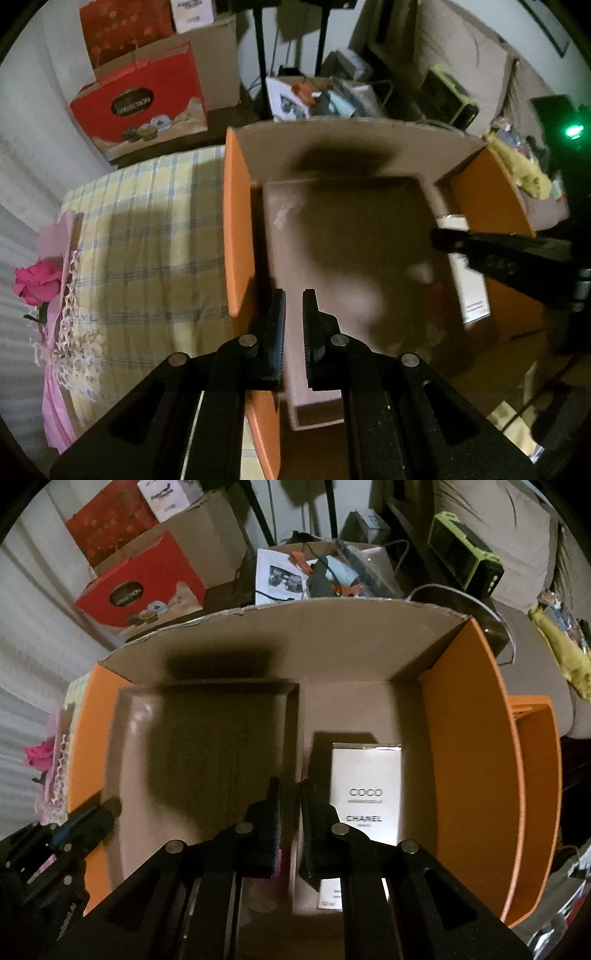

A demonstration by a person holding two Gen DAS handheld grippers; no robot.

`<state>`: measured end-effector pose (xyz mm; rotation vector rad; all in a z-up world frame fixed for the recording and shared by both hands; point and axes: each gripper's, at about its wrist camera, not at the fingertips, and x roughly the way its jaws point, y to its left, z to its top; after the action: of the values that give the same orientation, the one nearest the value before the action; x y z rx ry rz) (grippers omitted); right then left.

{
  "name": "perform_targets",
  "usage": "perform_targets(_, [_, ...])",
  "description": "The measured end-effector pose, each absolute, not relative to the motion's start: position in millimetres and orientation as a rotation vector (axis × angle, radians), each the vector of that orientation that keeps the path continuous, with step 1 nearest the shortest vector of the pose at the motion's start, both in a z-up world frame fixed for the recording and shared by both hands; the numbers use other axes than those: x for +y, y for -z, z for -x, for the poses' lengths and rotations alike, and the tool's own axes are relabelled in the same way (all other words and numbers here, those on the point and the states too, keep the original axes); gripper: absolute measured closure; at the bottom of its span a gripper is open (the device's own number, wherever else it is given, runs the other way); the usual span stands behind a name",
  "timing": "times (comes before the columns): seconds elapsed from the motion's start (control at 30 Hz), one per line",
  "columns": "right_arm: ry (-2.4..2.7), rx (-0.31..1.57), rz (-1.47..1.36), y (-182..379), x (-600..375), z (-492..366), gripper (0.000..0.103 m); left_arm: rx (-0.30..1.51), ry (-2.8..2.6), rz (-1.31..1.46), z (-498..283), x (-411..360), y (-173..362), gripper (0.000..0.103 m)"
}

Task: Organize objects
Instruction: 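Lower the brown box into the orange box and open both tools, then grasp the white Chanel perfume box with the right tool and lift it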

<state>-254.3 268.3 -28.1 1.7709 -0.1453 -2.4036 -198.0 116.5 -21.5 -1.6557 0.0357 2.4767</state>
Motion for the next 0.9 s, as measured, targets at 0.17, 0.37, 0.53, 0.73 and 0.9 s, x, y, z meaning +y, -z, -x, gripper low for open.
perform_targets(0.17, [2.415,-0.135,-1.752,28,259,254,0.096,0.057,-2.509,1.578,190,116,2,0.094])
perform_targets(0.37, [2.448,-0.115,-1.735,24,259,249,0.088,0.022,-2.541,1.493,176,96,-21,0.081])
perform_targets(0.53, [2.509,-0.076,-1.698,14,268,242,0.079,0.042,-2.587,1.444,161,82,-26,0.053])
perform_targets(0.73, [2.577,0.048,-1.718,10,282,233,0.065,0.003,-2.581,1.439,152,74,-20,0.037])
perform_targets(0.9, [2.592,0.085,-1.746,17,291,227,0.051,-0.006,-2.576,1.448,146,74,-16,0.033])
